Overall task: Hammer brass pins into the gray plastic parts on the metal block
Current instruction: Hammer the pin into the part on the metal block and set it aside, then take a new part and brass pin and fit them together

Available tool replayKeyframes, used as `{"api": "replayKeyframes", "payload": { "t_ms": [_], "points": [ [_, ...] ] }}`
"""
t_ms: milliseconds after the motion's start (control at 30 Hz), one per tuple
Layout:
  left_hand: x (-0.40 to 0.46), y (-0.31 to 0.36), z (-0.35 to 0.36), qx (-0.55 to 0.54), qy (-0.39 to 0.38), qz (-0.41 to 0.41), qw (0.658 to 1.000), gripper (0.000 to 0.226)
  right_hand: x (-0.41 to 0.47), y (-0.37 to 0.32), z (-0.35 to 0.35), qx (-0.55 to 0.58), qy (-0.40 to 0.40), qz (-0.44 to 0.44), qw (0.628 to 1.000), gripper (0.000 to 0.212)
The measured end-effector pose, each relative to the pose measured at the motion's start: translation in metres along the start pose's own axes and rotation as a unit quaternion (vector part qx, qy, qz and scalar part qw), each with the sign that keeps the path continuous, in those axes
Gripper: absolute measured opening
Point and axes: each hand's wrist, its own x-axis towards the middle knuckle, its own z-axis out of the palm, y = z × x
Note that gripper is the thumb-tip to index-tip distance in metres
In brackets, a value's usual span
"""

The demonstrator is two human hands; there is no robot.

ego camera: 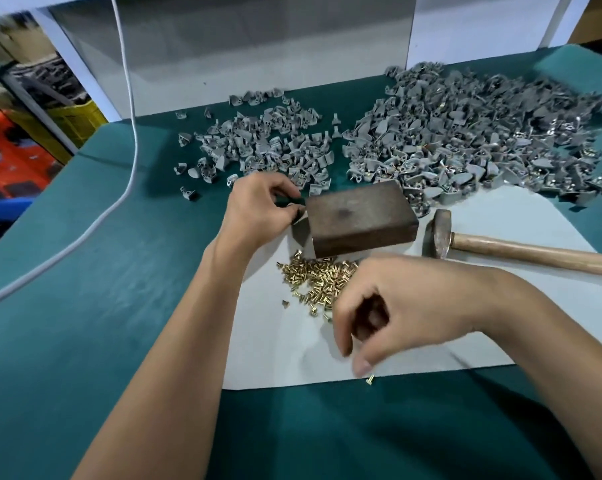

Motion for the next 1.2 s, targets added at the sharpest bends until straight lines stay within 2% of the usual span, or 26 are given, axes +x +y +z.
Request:
{"api": "replayKeyframes", "payload": {
  "t_ms": [100,233,300,467,700,767,867,1000,1067,1133,1200],
  "points": [
    [0.0,-0.002,-0.004,-0.025,-0.016,-0.017,0.999,0.011,-0.002,0.0,0.002,0.003,-0.069,0.014,0.998,0.019],
    [0.0,-0.001,-0.007,-0.028,-0.028,-0.044,0.998,0.016,-0.001,-0.004,0.005,-0.047,-0.065,0.016,0.997,0.018],
    [-0.001,0.002,-0.007,-0.042,-0.013,-0.047,0.998,0.014,-0.001,-0.006,0.006,-0.05,-0.06,0.024,0.997,0.013],
    [0.0,0.005,-0.008,-0.115,0.086,-0.082,0.986,0.013,-0.001,-0.008,0.007,-0.062,-0.032,0.043,0.997,0.006],
    [-0.001,0.009,-0.008,-0.186,0.105,-0.114,0.97,0.007,-0.004,-0.013,0.007,-0.106,-0.052,0.059,0.991,0.004],
    [0.0,0.01,-0.008,-0.197,0.107,-0.119,0.967,0.011,-0.002,-0.012,0.006,-0.119,-0.05,0.067,0.989,0.01],
    [0.0,0.012,-0.008,-0.26,0.101,-0.141,0.95,0.011,0.001,-0.007,0.005,-0.155,-0.001,0.074,0.985,0.017],
    [0.0,0.016,-0.008,-0.364,0.09,-0.15,0.915,0.018,0.005,-0.001,0.002,-0.174,0.097,0.075,0.977,0.01],
    [-0.001,0.021,-0.008,-0.409,0.09,-0.136,0.898,0.019,0.003,0.001,-0.002,-0.123,0.15,0.064,0.979,0.01],
    [-0.002,0.026,-0.008,-0.454,0.089,-0.115,0.879,0.018,0.0,0.003,-0.007,-0.022,0.216,0.051,0.975,0.013],
    [-0.003,0.033,-0.007,-0.476,0.084,-0.086,0.871,0.018,0.0,0.007,-0.011,0.083,0.301,0.022,0.95,0.016]
  ]
}}
